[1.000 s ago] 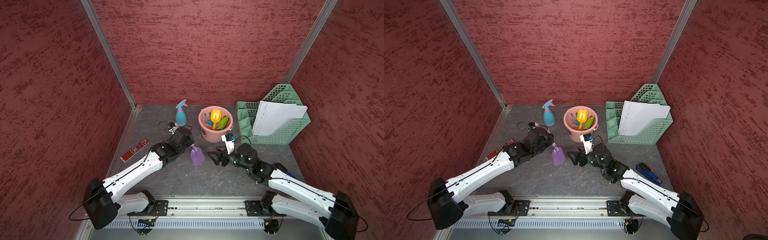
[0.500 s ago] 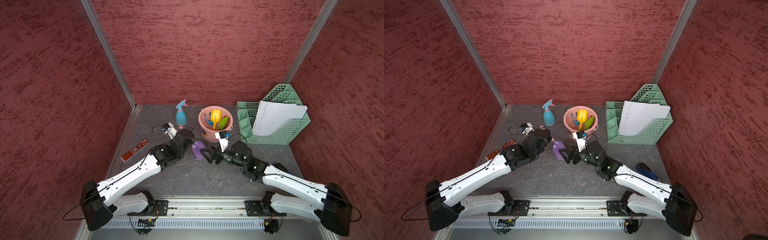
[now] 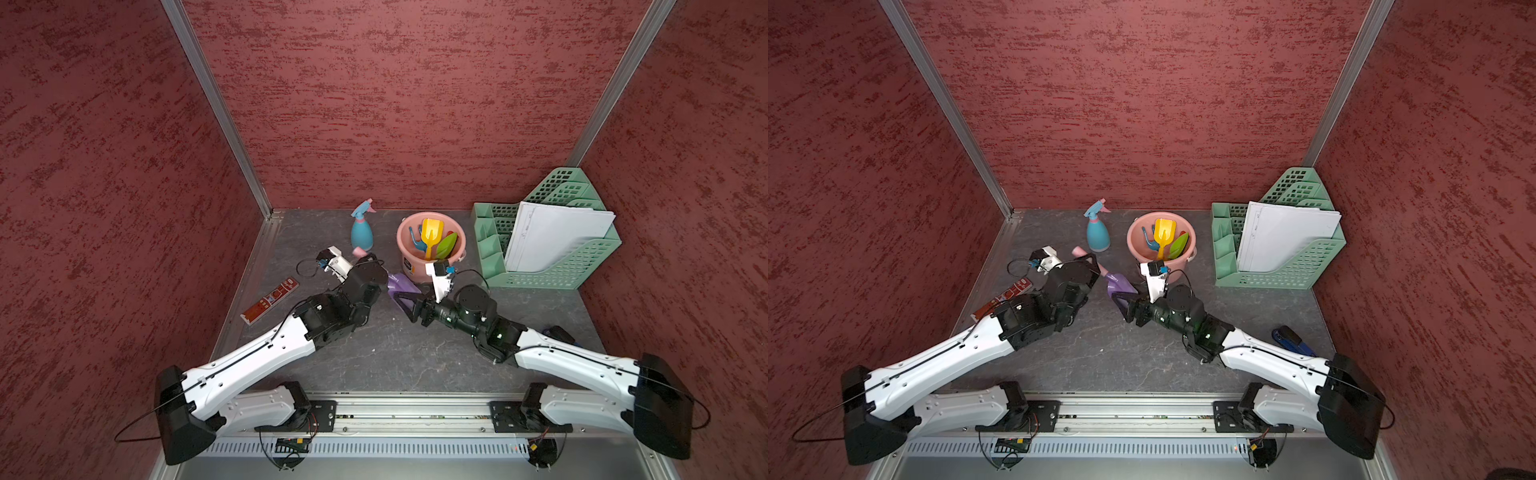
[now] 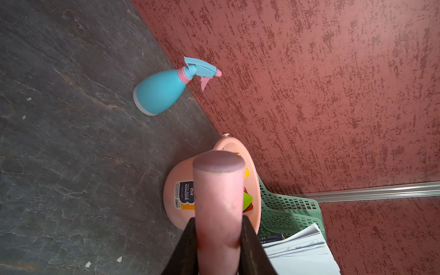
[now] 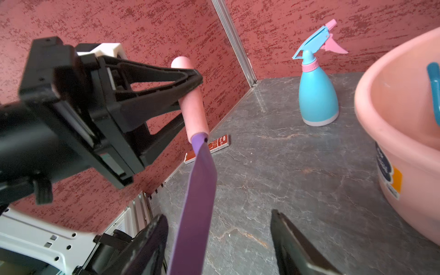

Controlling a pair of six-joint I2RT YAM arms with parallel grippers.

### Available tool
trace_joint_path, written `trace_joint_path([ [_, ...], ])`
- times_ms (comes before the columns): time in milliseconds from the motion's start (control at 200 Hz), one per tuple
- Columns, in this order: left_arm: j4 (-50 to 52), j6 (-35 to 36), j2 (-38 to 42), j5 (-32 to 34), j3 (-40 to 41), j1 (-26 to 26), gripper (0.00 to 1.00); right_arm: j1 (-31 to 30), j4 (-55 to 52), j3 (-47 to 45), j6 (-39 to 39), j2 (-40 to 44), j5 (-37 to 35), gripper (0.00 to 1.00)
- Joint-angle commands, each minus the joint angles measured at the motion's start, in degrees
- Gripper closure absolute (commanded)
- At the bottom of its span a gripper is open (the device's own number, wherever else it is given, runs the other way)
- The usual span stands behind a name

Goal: Organize the gardening tools
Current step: Pick up the gardening tool from the center of the board.

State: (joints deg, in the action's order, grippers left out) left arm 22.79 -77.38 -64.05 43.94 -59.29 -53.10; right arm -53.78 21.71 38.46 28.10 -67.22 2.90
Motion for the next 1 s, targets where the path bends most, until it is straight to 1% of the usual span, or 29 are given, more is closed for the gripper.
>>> trace_joint_path([
  [0,-2.0,-2.0,0.9,2.2,-0.8,-1.1,1.00,-0.9,3.8,2.3,-0.1,-0.6,-3.3,0.37],
  [180,-2.2,-2.5,1.9,3.3,0.2,-2.1,1.00,-1.3,6.6,1.0,0.6,-0.5,-4.8,0.61],
  [285,-1.9,-2.8,2.6,3.8,0.6,-2.2,1.00,-1.3,5.1,1.4,0.9,-0.4,-5.7,0.78],
  [406,-1.2,-2.7,2.9,4.3,0.6,-2.3,1.00,-1.3,4.2,1.8,1.2,-0.6,-5.9,0.94],
  [476,-1.3,-2.5,3.1,4.3,0.7,-2.4,1.00,-1.4,2.6,2.7,1.3,-0.8,-5.7,1.00],
  [556,-1.3,-1.1,3.2,4.1,0.7,-2.4,1.00,-1.3,-0.3,3.9,0.6,-0.7,-5.6,1.00],
  [566,-1.2,-0.7,3.2,4.1,0.7,-2.4,0.98,-1.4,-0.9,4.2,0.5,-0.6,-5.6,1.00],
  [586,-1.3,0.2,3.3,4.0,0.7,-2.3,0.90,-1.4,-2.4,4.7,0.0,-0.4,-5.6,1.00],
  [626,-1.2,2.8,3.5,3.6,0.5,-2.3,0.69,-1.3,-6.0,5.9,-1.0,0.2,-6.0,1.00],
  [631,-1.2,3.2,3.5,3.5,0.4,-2.2,0.68,-1.3,-6.5,6.1,-1.2,0.3,-6.1,1.00],
  [651,-1.1,5.3,3.7,3.1,0.3,-2.1,0.56,-1.3,-8.8,7.0,-1.8,0.7,-6.5,1.00],
  [681,-1.0,8.1,3.9,2.2,0.0,-1.8,0.44,-1.4,-12.5,8.2,-3.0,1.4,-7.1,1.00],
  [716,-1.0,12.8,4.3,0.7,-0.3,-1.4,0.33,-1.3,-16.9,9.6,-4.4,2.3,-8.1,1.00],
  [746,-0.7,16.4,4.7,-0.8,-0.7,-0.9,0.26,-1.4,-21.1,11.2,-5.7,3.0,-9.1,1.00],
  [806,1.3,23.7,5.5,-3.0,-1.6,-0.4,0.16,-1.3,-30.5,15.2,-8.7,4.0,-10.4,1.00],
  [871,4.9,30.8,6.3,-5.5,-3.0,0.2,0.08,-1.3,-39.9,19.6,-11.5,4.5,-11.7,1.00],
  [926,6.6,38.5,7.1,-7.9,-3.9,0.4,0.04,-1.3,-46.9,23.2,-13.5,4.6,-12.3,1.00],
  [996,6.5,51.1,8.0,-12.6,-4.2,0.4,0.01,-1.3,-55.6,28.2,-15.8,4.0,-11.5,1.00],
])
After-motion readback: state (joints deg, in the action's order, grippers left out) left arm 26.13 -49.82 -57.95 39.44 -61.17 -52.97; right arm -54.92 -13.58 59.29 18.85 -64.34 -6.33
